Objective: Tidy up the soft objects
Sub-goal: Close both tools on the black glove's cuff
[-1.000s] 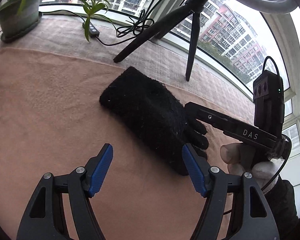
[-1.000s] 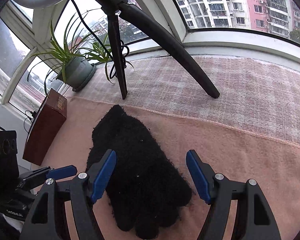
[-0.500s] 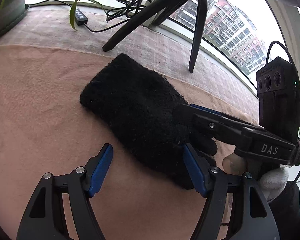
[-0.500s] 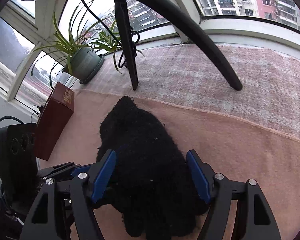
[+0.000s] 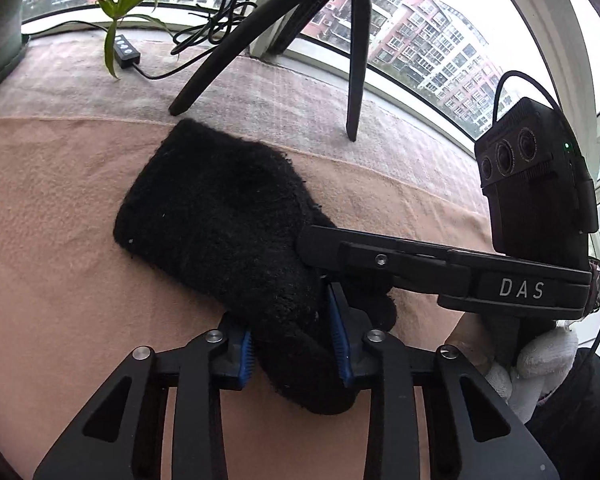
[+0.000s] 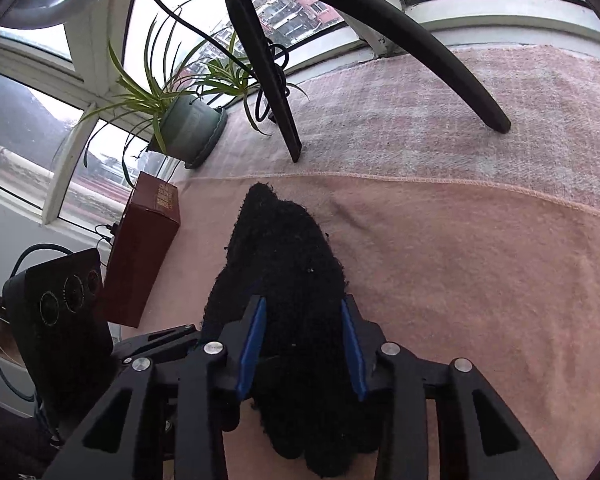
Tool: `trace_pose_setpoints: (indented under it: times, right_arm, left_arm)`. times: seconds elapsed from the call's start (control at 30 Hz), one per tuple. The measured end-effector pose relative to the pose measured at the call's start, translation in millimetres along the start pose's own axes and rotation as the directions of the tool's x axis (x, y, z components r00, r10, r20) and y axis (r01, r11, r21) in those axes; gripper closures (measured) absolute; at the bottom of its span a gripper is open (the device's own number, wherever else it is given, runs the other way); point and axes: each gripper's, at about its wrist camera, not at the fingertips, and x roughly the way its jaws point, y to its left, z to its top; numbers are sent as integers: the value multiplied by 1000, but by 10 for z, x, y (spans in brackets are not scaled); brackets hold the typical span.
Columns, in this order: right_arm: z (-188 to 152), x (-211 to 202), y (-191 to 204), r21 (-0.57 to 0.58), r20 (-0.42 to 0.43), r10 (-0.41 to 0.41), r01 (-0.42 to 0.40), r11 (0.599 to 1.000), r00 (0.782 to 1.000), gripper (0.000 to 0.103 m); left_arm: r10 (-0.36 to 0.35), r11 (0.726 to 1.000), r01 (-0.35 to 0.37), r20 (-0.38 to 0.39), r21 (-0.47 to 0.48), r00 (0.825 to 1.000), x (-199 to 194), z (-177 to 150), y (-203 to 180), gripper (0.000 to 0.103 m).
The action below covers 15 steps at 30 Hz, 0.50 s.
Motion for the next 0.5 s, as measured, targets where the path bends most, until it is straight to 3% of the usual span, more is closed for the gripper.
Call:
trace_pose_setpoints:
  times: [0.1,0.5]
  right_arm:
    - [-19,9,98,-11,-7,16,-16,1000,1000,81]
    - [-96,-69,569,-55,2,58,-57,997,998,84]
  left_arm:
    - [-19,999,19,16,30,1000,-75,-19,-64,76]
    - [-40,998,36,83,54,996,-628,-146,-11,77]
